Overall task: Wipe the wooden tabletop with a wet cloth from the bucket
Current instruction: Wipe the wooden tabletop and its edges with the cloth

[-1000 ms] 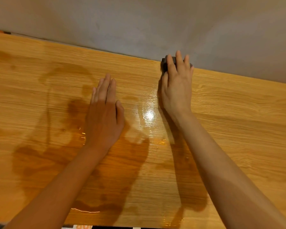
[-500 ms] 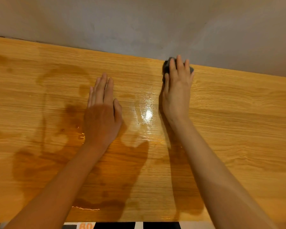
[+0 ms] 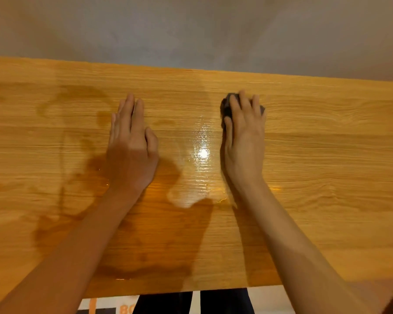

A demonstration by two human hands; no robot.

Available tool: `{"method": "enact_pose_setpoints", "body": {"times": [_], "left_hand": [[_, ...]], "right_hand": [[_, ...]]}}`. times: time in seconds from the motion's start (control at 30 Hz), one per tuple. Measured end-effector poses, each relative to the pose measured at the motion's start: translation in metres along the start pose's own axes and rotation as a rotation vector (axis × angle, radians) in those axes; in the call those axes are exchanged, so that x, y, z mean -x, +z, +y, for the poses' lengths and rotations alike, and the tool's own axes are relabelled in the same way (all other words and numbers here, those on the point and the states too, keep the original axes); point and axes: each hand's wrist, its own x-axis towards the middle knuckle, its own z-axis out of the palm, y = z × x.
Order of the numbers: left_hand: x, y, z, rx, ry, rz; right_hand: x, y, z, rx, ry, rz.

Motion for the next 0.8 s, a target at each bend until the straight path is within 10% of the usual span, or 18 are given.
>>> {"method": "enact_pose_setpoints", "body": {"times": [0.2, 0.43, 0.67, 0.8], "left_hand": [[-0.001, -0.004, 0.003, -0.012, -0.028, -0.041], [-0.002, -0.007, 0.003, -0.070, -0.041, -0.124], [-0.001, -0.009, 0.005, -0.063, -0.048, -0.139], [-0.001, -0.008, 0.004, -0.061, -0.049, -0.138]], "right_hand": [[0.063, -0.016, 0.003, 0.033, -0.215, -0.192], [-0.026, -0.001, 0.007, 0.078, 0.174, 0.053], [0.052, -0.008, -0.008, 0.030, -0.247, -0.149], [0.032, -0.043, 0.059, 0.037, 0.082, -0.017]]}}
